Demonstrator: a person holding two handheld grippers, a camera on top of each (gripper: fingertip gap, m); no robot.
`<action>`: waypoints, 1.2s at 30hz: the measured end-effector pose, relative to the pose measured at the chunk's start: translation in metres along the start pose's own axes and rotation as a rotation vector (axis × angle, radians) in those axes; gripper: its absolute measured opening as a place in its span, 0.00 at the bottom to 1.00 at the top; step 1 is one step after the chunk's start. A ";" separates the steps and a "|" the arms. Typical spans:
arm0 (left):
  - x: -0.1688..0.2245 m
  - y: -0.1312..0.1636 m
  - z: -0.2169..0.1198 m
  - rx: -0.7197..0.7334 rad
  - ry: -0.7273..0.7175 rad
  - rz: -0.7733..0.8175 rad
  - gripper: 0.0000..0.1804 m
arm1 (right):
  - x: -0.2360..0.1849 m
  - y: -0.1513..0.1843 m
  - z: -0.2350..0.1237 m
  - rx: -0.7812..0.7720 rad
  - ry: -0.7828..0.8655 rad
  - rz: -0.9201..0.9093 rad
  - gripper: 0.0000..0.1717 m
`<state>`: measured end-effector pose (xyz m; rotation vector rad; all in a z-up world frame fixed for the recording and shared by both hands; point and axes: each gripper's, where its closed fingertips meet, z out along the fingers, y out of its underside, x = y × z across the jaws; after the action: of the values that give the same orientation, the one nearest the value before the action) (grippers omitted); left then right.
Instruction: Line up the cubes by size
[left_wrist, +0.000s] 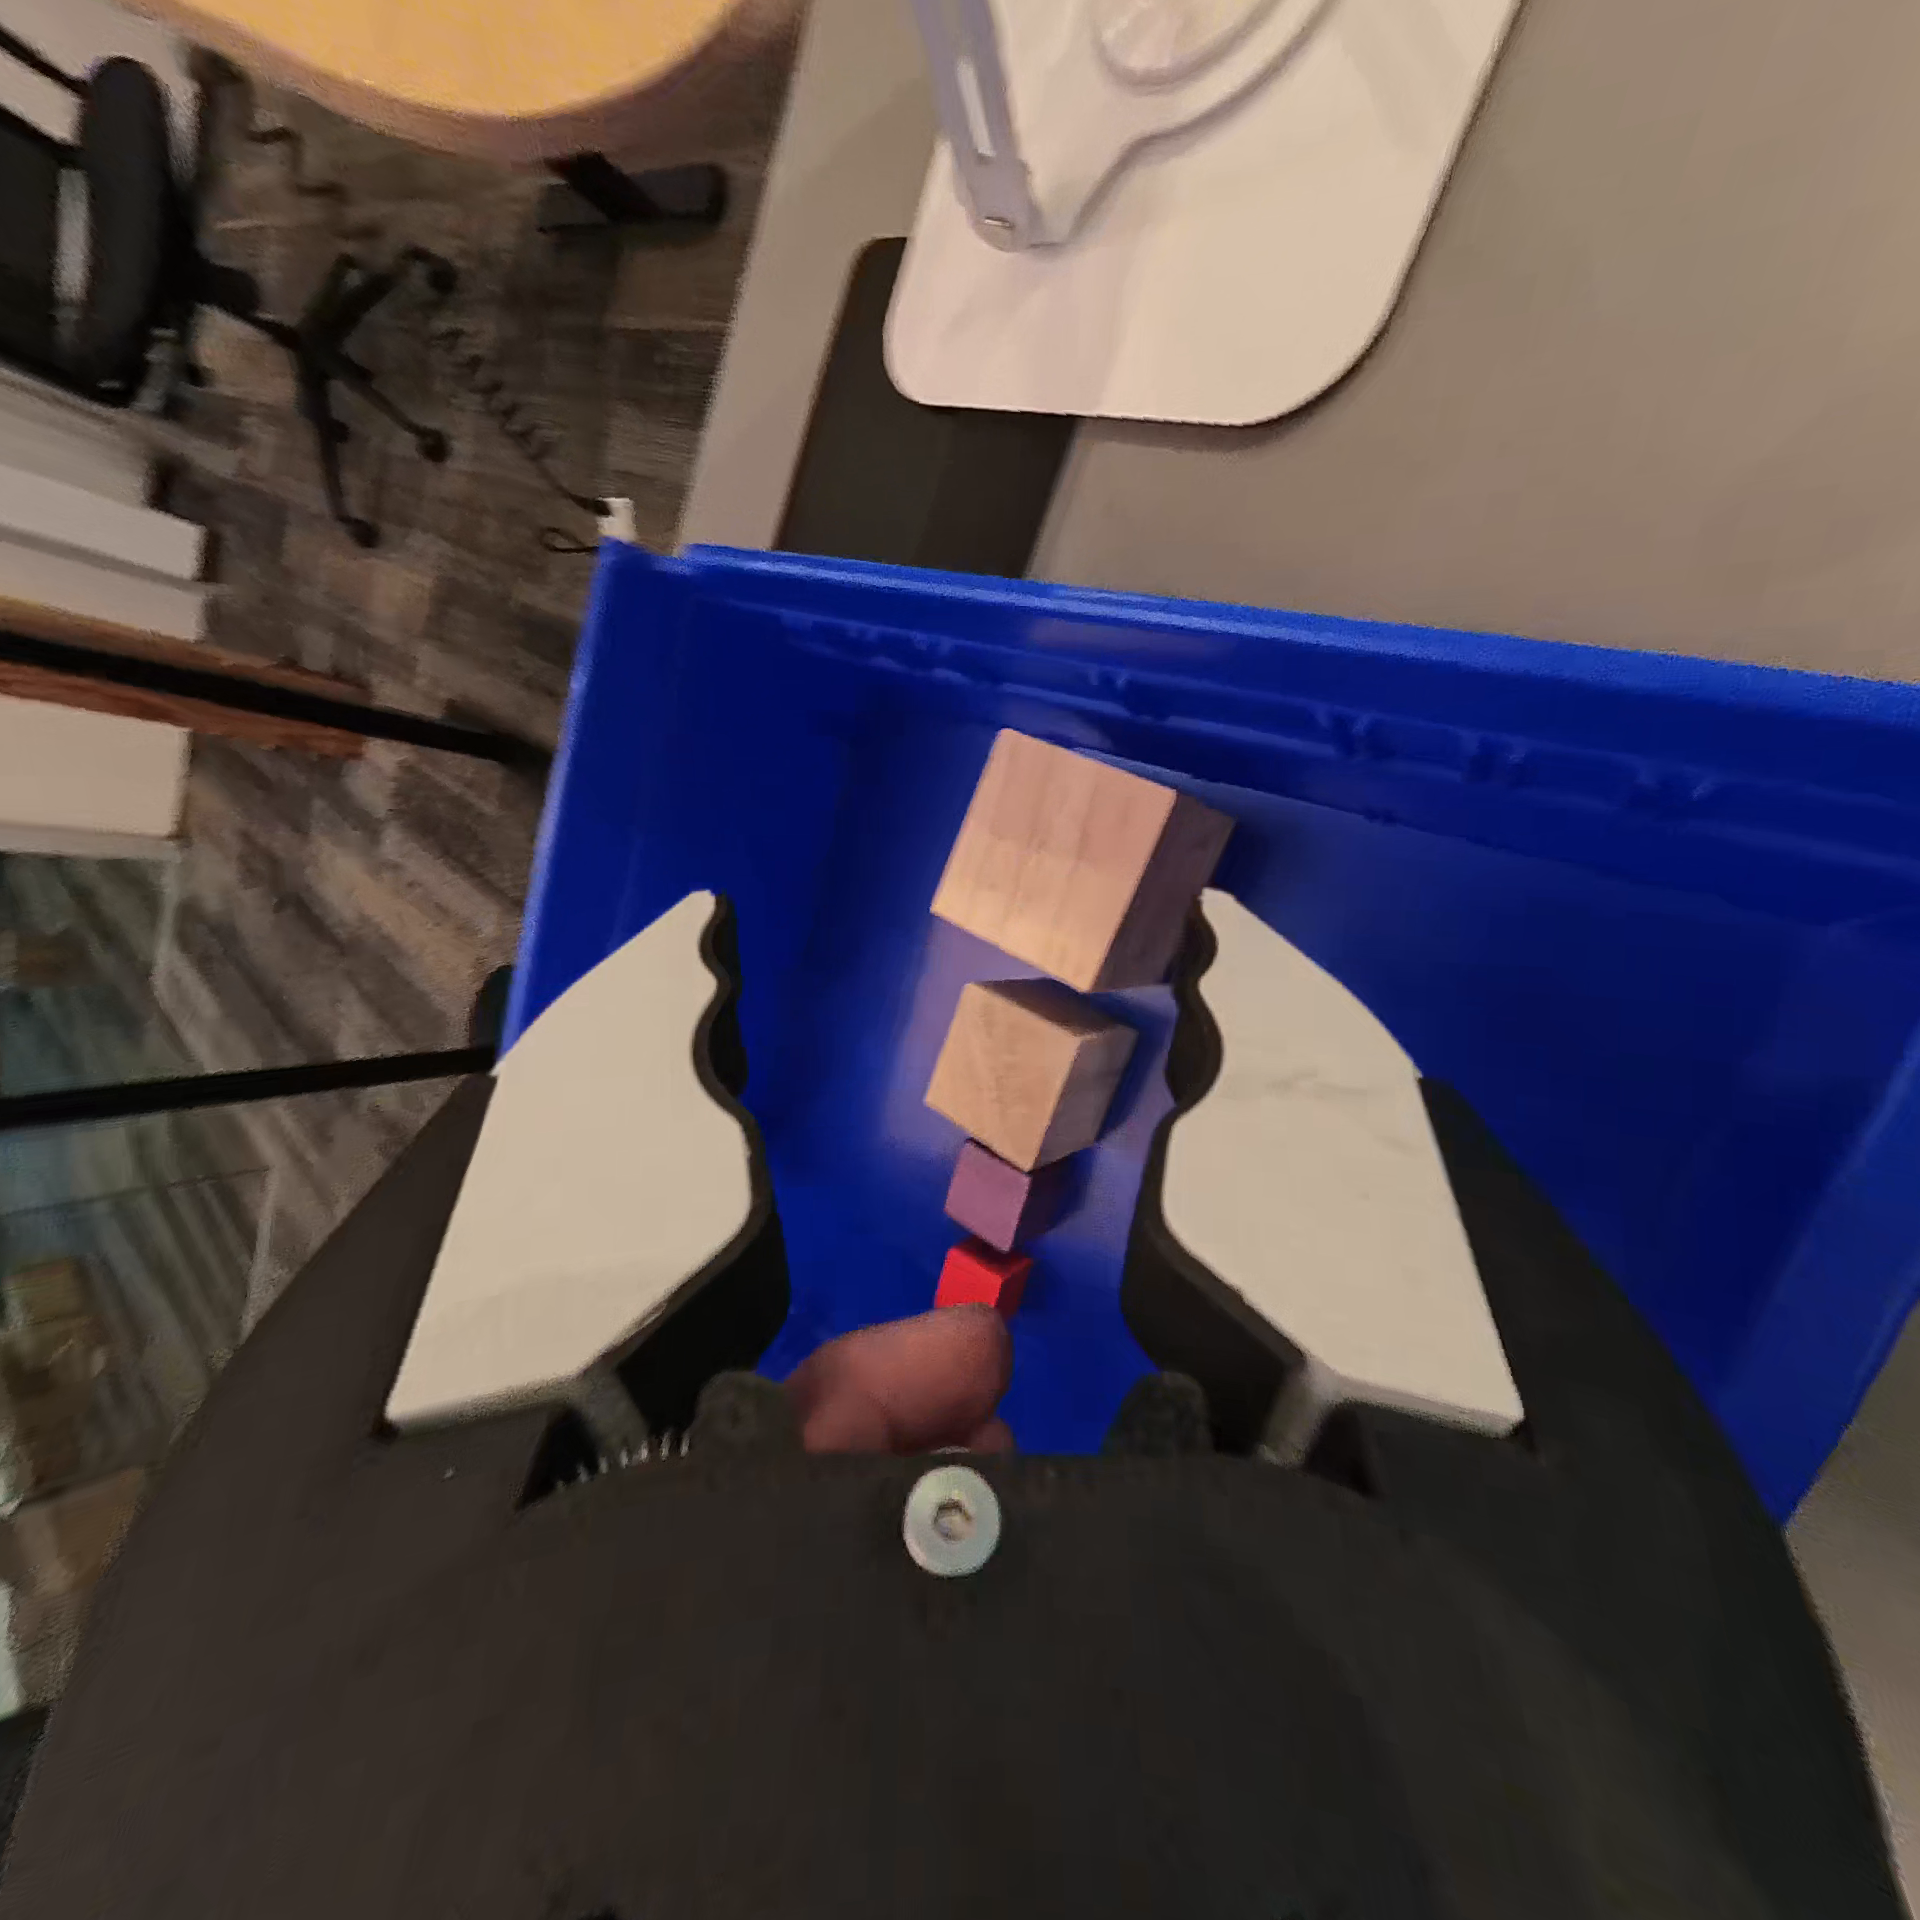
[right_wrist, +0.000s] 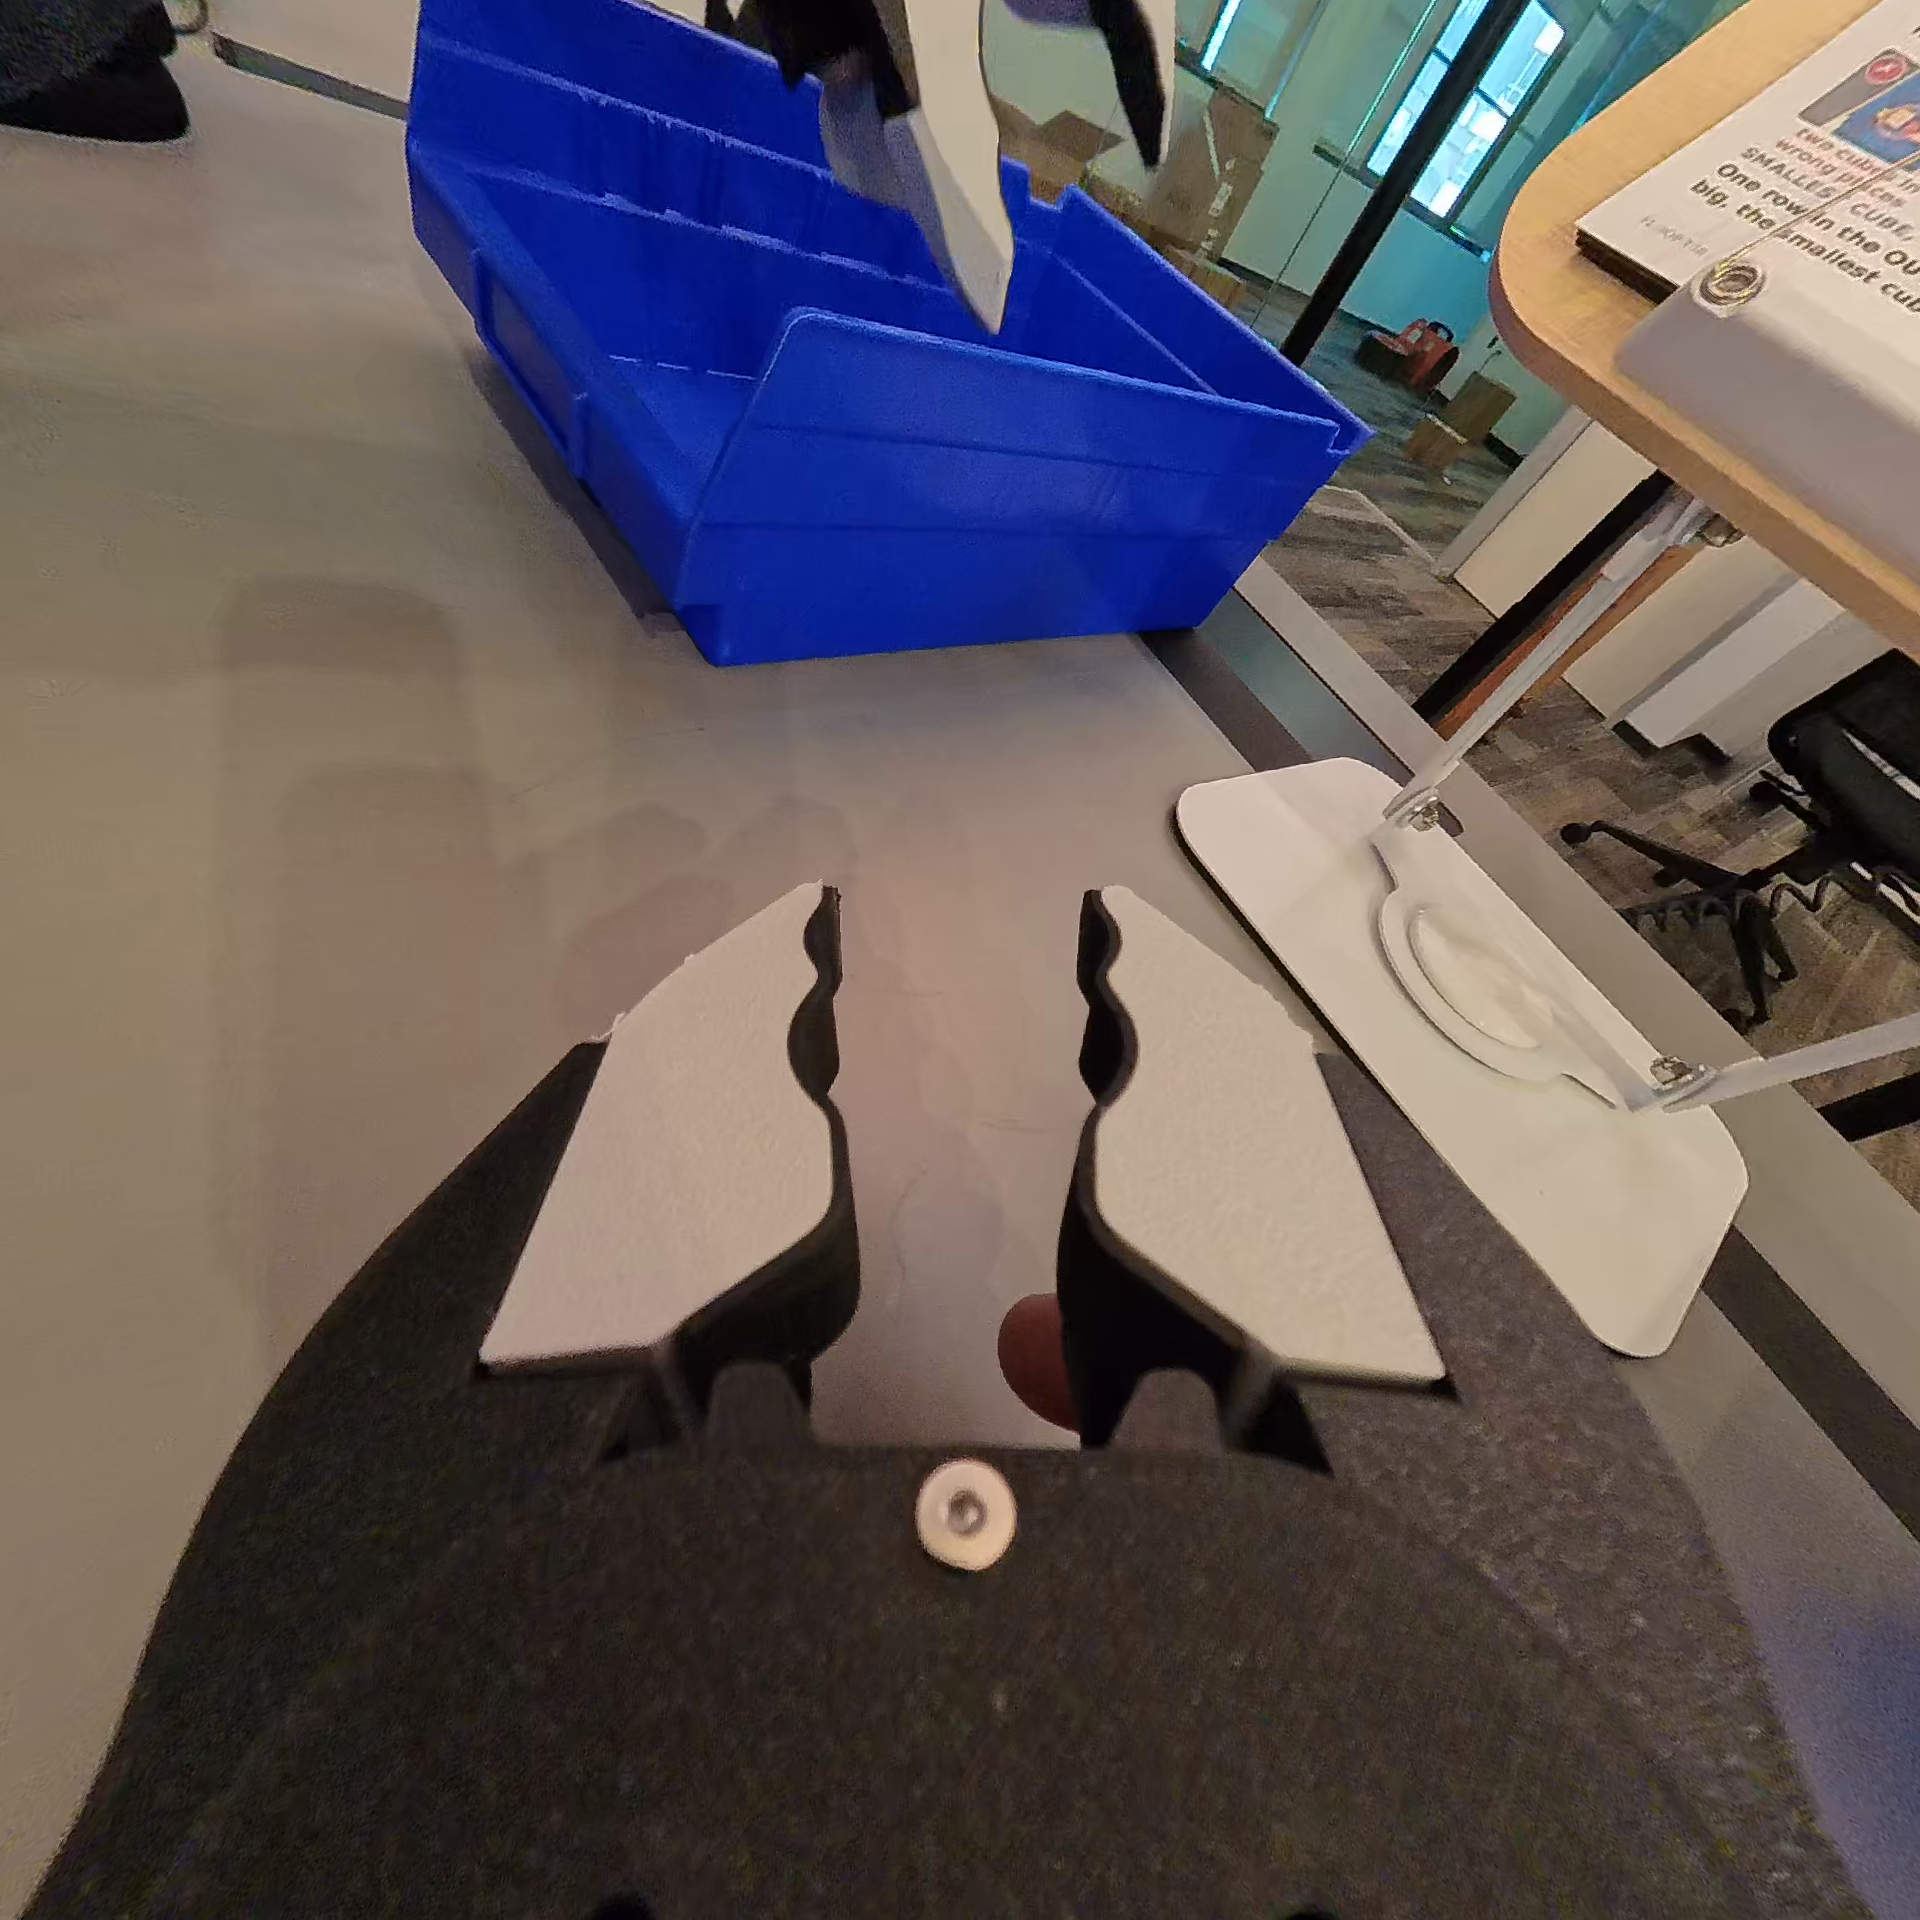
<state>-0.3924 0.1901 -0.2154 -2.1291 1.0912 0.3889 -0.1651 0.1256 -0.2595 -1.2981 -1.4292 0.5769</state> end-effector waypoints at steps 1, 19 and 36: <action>0.005 0.002 0.007 -0.012 0.035 0.005 0.46 | 0.000 0.000 0.000 0.000 0.000 0.000 0.25; 0.035 0.041 0.075 -0.182 0.251 0.015 0.48 | -0.004 0.002 0.002 -0.015 -0.005 -0.034 0.25; 0.030 0.039 0.079 -0.157 0.225 0.021 0.39 | -0.005 0.002 0.002 -0.019 -0.007 -0.037 0.25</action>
<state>-0.4017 0.2122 -0.3053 -2.3457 1.2446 0.2564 -0.1668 0.1222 -0.2640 -1.2823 -1.4650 0.5453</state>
